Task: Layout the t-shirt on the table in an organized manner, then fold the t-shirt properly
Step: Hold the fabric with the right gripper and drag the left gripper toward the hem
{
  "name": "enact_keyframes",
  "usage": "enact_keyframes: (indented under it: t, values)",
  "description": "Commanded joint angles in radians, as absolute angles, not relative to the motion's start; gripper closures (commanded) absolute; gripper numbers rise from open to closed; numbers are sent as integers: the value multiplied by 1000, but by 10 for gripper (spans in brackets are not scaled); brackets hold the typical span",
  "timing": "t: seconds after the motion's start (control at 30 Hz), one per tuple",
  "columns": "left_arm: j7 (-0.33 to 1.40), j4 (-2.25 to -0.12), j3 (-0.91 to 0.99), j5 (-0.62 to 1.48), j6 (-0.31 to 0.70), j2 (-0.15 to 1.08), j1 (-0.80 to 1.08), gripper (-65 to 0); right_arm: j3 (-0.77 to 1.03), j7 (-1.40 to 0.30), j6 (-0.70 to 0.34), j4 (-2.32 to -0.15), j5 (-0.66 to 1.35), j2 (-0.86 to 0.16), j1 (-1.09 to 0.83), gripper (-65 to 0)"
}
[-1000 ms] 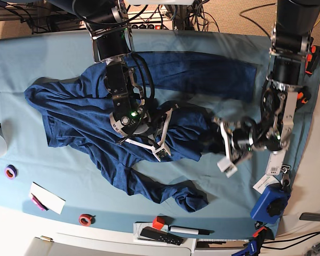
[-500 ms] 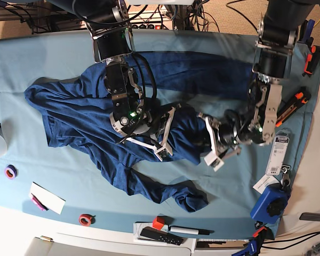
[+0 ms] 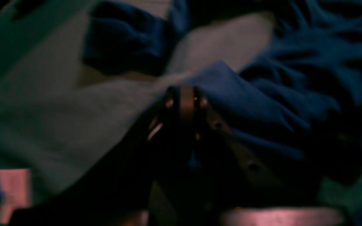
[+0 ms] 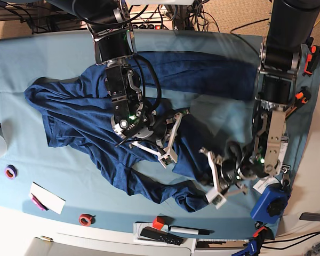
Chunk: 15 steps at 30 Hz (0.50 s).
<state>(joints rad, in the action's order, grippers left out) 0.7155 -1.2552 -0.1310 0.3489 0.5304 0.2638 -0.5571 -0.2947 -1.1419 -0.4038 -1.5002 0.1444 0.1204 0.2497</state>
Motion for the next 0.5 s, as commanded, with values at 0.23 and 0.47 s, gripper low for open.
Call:
enact_keyframes:
  t: [0.23,0.47]
  values:
    - [627,-1272,-122,259,439,286,-715,0,-350,-1180,-548,-1513,335,142,263,0]
    - [666,-1272,-122,313,449,311,-739,0,-397,-1173,-572,-1513,342,142,263,0]
